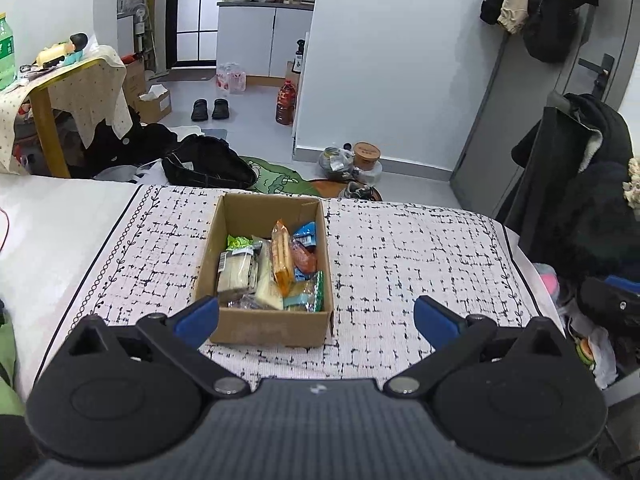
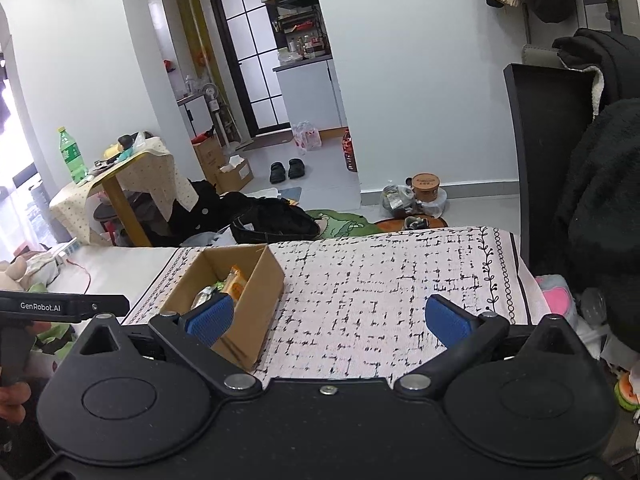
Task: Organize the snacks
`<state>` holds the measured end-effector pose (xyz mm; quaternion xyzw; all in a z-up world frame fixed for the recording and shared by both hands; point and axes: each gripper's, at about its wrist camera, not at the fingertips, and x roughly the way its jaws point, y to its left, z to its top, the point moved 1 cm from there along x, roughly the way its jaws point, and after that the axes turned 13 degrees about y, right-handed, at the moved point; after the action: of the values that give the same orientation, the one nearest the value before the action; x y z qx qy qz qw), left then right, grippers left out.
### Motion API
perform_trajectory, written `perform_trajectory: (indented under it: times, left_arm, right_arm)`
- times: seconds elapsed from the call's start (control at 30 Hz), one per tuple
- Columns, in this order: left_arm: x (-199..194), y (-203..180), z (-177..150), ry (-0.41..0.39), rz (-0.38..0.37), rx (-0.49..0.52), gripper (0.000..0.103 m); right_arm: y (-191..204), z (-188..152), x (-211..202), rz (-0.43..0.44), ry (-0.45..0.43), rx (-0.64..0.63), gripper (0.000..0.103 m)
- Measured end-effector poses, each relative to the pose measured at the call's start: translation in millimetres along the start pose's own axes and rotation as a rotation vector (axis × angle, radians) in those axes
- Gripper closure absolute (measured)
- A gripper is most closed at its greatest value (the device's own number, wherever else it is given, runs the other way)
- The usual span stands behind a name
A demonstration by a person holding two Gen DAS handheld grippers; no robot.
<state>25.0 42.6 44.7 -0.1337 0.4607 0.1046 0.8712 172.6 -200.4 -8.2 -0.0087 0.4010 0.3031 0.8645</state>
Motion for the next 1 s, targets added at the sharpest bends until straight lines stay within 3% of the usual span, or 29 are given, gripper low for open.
perform_trajectory:
  times: [1.0]
  left_arm:
    - [-42, 4, -42, -0.011, -0.026, 0.078, 0.0]
  right_arm:
    - [56, -33, -33, 0.024, 0.046, -0.072, 0.0]
